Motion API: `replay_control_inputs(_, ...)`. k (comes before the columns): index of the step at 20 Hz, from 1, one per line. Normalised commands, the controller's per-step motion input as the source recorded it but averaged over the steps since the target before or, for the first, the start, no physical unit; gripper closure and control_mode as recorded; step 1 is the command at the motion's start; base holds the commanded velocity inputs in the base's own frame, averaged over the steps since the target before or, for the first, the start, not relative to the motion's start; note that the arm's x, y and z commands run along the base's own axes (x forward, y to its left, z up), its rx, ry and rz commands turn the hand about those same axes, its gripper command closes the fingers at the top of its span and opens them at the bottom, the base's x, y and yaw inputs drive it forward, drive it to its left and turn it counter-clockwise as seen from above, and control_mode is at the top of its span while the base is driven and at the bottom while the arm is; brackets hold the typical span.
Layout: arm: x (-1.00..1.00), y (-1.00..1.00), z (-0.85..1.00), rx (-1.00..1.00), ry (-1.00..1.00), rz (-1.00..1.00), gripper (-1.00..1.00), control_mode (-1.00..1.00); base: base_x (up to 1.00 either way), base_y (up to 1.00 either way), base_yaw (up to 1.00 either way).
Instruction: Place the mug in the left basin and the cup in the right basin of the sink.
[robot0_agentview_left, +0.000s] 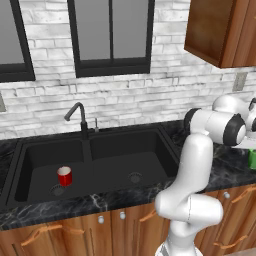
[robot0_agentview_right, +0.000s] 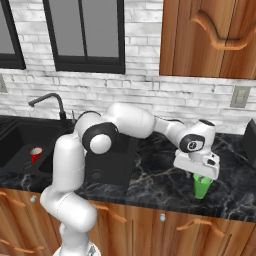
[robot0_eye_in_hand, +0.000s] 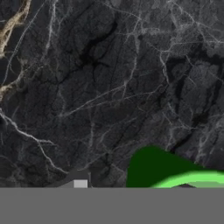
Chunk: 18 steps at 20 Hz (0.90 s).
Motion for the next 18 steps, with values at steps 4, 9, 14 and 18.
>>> replay_control_inputs(4,0.00,0.14,0.00,0.00,-0.02,0.00,1.00,-1.00,0.00,0.00,0.00)
replay_control_inputs(9,-0.01,0.09,0.00,0.00,-0.01,0.00,1.00,-1.00,0.00,0.00,0.00)
replay_control_inputs(14,-0.04,0.62,0.31,-0.06,0.00,0.00,1.00,-1.00,0.00,0.00,0.00)
replay_control_inputs(18,-0.07,0.84,0.27,-0.06,-0.03,0.00,1.00,-1.00,0.00,0.00,0.00)
